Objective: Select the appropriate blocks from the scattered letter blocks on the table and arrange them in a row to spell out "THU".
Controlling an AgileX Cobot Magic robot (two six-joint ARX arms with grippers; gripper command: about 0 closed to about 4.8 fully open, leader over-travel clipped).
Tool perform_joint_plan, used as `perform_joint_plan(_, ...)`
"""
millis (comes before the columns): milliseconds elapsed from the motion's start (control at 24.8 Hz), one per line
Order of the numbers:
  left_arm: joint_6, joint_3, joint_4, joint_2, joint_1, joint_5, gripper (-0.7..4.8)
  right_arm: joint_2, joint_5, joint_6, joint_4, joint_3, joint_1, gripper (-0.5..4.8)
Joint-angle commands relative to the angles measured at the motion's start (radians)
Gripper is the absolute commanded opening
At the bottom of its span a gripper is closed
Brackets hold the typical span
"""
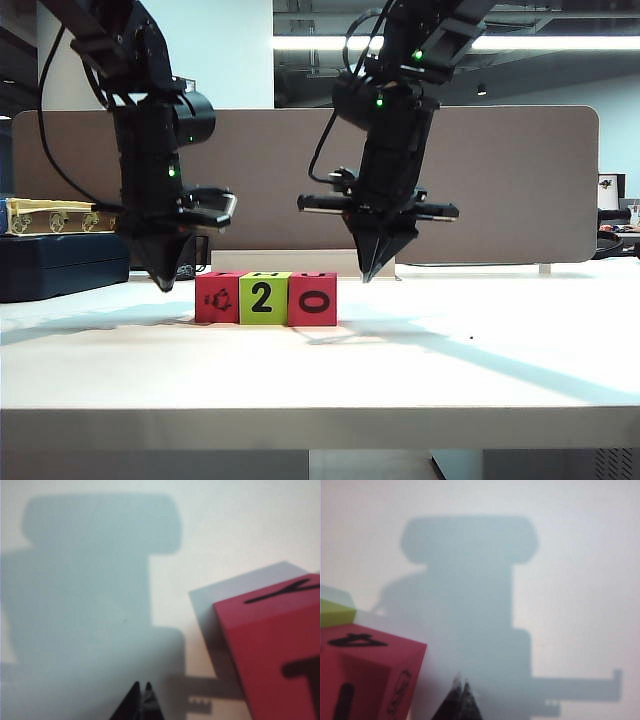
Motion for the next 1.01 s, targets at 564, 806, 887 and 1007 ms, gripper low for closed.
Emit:
perform_joint_plan(564, -0.039, 0.005, -0.183, -0.120, -0.020, 0.185, -0.05, -0.167, -0.010, -0.076, -0.193, 0.003, 0.013, -0.02)
perform_joint_plan(806, -0.042, 0.005, -0.275, -0.260, -0.062, 0.185, -0.05, -0.266, -0.031, -0.106, -0.330, 0.003, 0.040, -0.02)
perform_joint_plan(887, -0.049, 0.005, -0.303, -0.327, -0.080, 0.184, -0.05, -0.314, -0.030, -0.113, -0.346, 0.003, 0.056, -0.02)
perform_joint_plan(1007, -0.058, 0.005, -0.329, -0.381, -0.109, 0.183, -0.05, -0.364, -0.027, -0.113, -0.358, 0.003, 0.082, -0.02)
